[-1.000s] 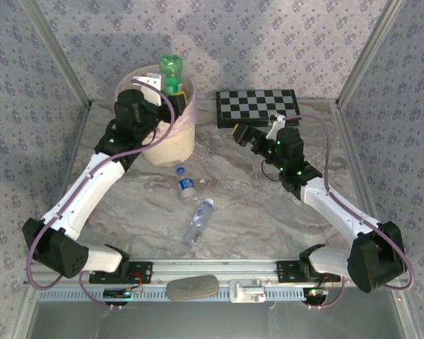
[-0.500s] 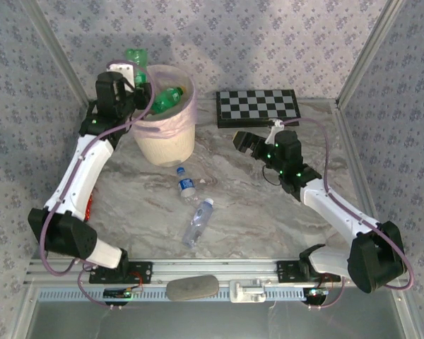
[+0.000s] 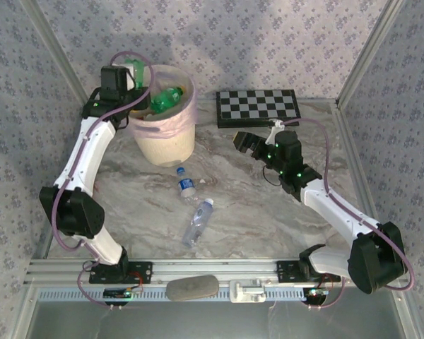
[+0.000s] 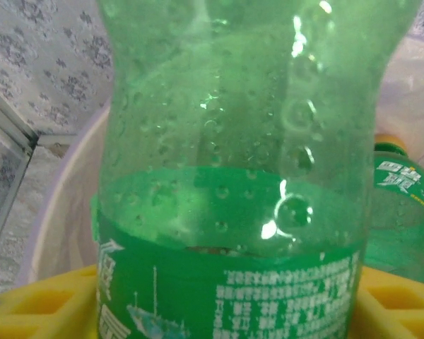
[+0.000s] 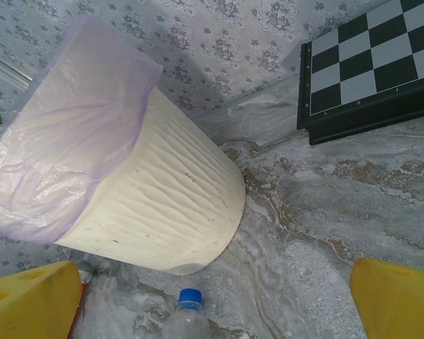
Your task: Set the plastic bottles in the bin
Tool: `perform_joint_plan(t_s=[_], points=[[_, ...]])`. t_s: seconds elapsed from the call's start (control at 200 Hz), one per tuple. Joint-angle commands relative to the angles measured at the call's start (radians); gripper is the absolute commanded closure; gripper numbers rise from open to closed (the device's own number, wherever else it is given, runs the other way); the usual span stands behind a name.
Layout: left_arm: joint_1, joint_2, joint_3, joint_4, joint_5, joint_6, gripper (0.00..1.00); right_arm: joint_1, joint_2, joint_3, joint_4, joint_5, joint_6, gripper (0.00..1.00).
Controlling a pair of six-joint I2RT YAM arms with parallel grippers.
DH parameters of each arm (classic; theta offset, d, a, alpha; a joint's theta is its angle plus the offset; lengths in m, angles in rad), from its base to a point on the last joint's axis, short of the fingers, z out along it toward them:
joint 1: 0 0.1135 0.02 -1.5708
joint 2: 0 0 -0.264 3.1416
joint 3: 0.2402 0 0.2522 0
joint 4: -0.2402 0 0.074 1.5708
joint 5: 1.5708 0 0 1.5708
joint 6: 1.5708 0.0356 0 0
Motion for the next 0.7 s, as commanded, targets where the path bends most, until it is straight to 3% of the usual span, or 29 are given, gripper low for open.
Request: perform_joint_plan(t_s=[0.0,0.15,0.39,0.575,0.7], points=[[0.001,-0.017,0.052,-0.018,0.004,-0.006,0.22,-0.005,-0.018,0.007,-0.020,0.021,-0.020,0.01],[0.001,-0.062,0.051,-0.005,0.026,-0.021,0.10,-0.006,-0.012,0.013,-0.021,0.017,-0.020,0.01],[-0.062,-0.207,-0.036,0.065,0.080,-0.056,0.07,-0.004,0.001,0.020,-0.019,0.013,-0.013,0.01],[-0.197,-0.386,-0.262,0.223,0.075,-0.084,0.05,0.001,0.011,0.014,-0.001,0.006,-0.015,0.01],[-0.271,-0.505,-0.478,0.350,0.062,-0.188,0.05,0.005,0.011,0.001,0.015,0.008,-0.015,0.01]])
